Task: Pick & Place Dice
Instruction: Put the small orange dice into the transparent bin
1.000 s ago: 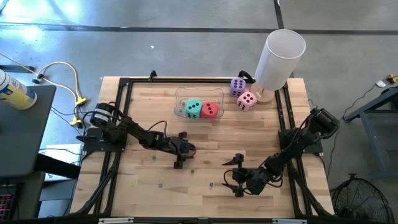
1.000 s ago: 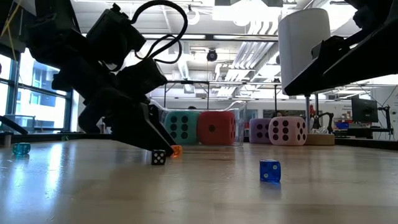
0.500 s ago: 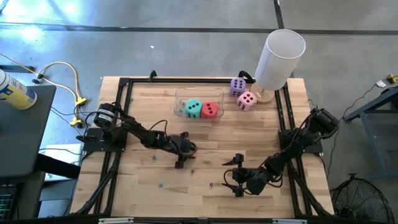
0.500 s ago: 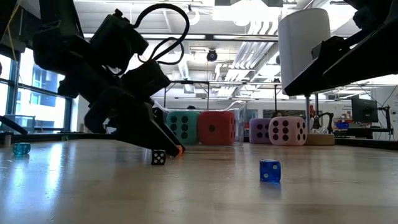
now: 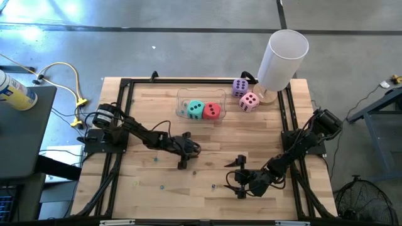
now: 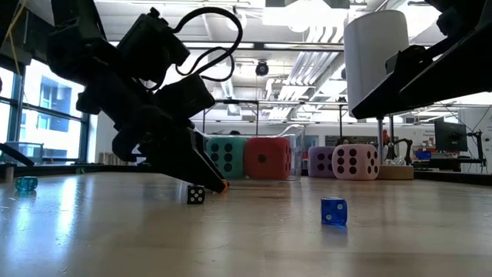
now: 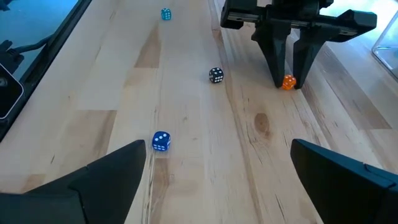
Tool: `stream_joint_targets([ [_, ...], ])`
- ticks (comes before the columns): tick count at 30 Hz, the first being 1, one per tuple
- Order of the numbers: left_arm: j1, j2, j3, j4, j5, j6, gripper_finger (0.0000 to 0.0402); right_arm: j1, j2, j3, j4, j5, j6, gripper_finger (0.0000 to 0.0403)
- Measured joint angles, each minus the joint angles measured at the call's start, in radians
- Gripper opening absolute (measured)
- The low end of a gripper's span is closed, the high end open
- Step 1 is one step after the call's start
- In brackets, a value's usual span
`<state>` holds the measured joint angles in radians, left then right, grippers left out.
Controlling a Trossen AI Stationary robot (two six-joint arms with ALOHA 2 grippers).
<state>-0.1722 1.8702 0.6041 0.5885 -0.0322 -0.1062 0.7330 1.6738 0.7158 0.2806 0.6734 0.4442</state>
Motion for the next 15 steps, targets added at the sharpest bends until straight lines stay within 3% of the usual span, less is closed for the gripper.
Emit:
stream_joint_targets([
  [8, -0.001, 0.001, 0.000, -0.012, -0.016, 0.012, 0.0045, 0.000, 0.000, 0.000, 0.000, 0.000, 0.000, 0.0392],
  [15, -0.001, -0.034, -0.002, -0.016, -0.019, 0.028, 0.0041, 0.000, 0.000, 0.000, 0.000, 0.000, 0.000, 0.0392],
])
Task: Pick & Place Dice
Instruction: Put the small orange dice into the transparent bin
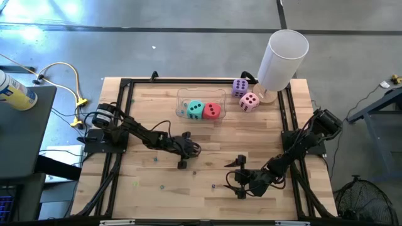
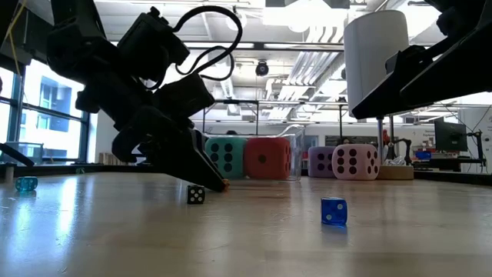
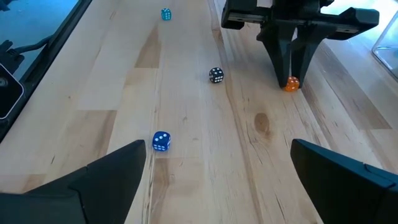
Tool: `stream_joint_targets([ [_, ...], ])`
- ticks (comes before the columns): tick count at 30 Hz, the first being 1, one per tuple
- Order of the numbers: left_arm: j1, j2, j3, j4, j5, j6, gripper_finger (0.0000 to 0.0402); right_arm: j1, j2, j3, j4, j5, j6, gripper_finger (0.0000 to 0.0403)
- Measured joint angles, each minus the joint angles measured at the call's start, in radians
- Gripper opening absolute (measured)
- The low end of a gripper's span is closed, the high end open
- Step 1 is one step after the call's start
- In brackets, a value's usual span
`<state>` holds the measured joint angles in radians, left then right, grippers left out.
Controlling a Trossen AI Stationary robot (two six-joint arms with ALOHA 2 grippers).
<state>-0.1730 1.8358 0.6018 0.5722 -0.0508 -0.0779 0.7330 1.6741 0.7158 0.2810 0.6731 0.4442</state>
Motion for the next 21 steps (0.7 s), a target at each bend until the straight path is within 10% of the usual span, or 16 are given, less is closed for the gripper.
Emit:
stream_joint_targets([
  [11, 0.002, -0.495, -0.005, -0.377, -0.181, 0.079, 0.0041, 0.000, 0.000, 0.000, 0.000, 0.000, 0.007, 0.0392],
  [21, 0.139, -0.831, -0.002, -0.400, -0.333, 0.212, 0.0041, -0.003, 0.000, 0.000, 0.002, 0.003, 0.006, 0.0392],
])
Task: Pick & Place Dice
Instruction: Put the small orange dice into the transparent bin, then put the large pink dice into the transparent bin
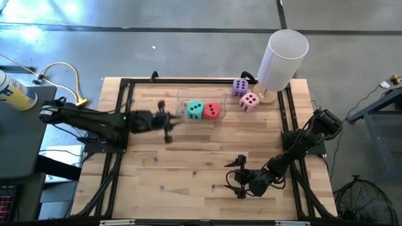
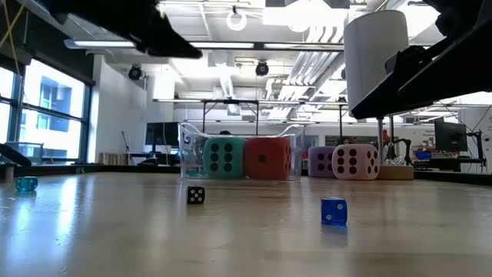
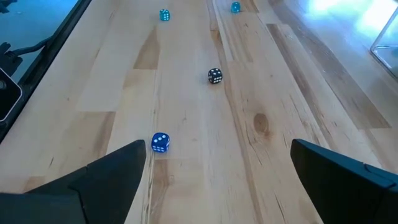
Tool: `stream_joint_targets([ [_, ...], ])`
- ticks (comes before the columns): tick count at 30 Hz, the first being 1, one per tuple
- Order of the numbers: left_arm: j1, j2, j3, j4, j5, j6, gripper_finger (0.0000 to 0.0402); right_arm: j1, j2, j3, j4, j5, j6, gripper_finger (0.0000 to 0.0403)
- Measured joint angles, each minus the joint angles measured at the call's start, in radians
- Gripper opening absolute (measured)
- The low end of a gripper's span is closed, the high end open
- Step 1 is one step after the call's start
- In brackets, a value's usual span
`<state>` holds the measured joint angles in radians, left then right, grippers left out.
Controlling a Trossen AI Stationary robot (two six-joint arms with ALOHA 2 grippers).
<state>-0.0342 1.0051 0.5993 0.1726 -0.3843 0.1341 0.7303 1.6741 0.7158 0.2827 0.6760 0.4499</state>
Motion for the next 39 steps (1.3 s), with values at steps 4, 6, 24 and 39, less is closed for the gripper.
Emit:
stream_joint_targets([
  [4, 0.187, 0.039, 0.000, -0.008, 0.130, -0.101, 0.0041, 0.000, 0.000, 0.000, 0.005, 0.002, -0.002, 0.0392],
  [6, 0.270, 0.084, 0.000, -0.012, 0.186, -0.152, 0.0041, 0.000, 0.000, 0.000, 0.005, 0.002, -0.002, 0.0392],
  [24, 0.417, 0.301, 0.002, 0.149, 0.140, -0.281, 0.0135, 0.000, 0.000, 0.000, -0.002, -0.002, -0.001, 0.0392],
  [39, 0.236, 0.129, 0.002, 0.045, 0.225, -0.232, 0.0145, 0.002, 0.000, 0.000, -0.002, -0.004, 0.022, 0.0392],
])
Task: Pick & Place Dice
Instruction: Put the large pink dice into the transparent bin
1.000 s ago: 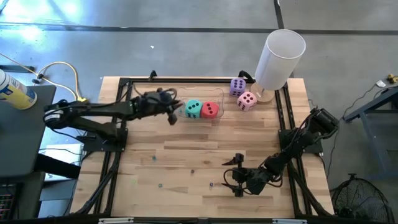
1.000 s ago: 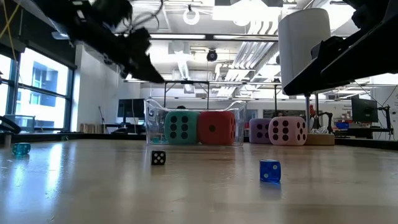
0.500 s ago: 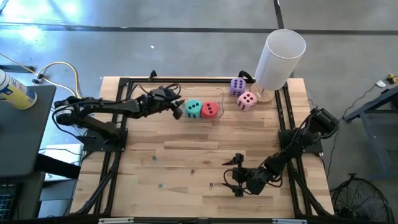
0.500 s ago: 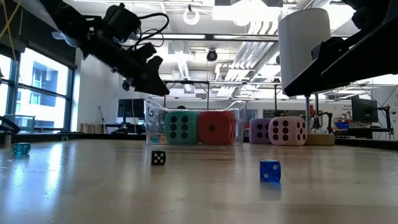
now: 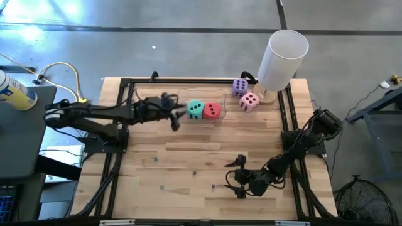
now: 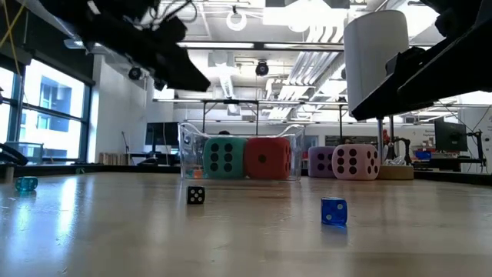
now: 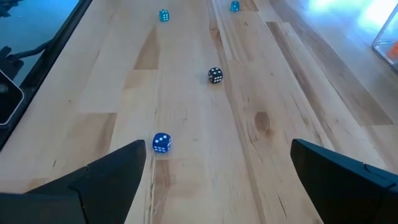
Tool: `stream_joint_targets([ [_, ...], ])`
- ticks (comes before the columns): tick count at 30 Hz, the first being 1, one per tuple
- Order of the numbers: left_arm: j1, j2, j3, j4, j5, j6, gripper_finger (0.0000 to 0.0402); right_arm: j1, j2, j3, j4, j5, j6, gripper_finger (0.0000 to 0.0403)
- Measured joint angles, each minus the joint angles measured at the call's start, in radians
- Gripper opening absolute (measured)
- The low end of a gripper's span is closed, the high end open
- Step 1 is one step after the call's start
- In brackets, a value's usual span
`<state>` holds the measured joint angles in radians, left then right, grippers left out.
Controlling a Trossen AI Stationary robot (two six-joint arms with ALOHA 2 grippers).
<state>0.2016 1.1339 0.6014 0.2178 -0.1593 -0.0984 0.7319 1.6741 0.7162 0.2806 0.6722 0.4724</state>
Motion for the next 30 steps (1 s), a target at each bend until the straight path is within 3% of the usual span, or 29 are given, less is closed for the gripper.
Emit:
stream_joint_targets([
  [5, -0.120, -0.054, 0.000, -0.148, 0.138, -0.052, 0.0145, 0.001, 0.000, 0.000, 0.001, -0.029, 0.058, 0.0392],
  [14, -0.284, -0.054, 0.000, -0.203, 0.146, -0.060, 0.0145, 0.001, 0.000, 0.000, 0.014, -0.074, 0.108, 0.0392],
  [19, -0.326, -0.046, 0.000, -0.205, 0.146, -0.060, 0.0145, 0.001, 0.000, 0.000, 0.015, -0.074, 0.140, 0.0392],
  [24, -0.339, -0.022, 0.000, -0.198, 0.145, -0.059, 0.0145, 0.001, 0.000, 0.000, -0.004, -0.076, 0.359, 0.0392],
  [30, -0.339, 0.017, 0.000, -0.193, 0.147, -0.059, 0.0145, -0.020, -0.002, 0.000, 0.015, -0.078, 0.313, 0.0392],
])
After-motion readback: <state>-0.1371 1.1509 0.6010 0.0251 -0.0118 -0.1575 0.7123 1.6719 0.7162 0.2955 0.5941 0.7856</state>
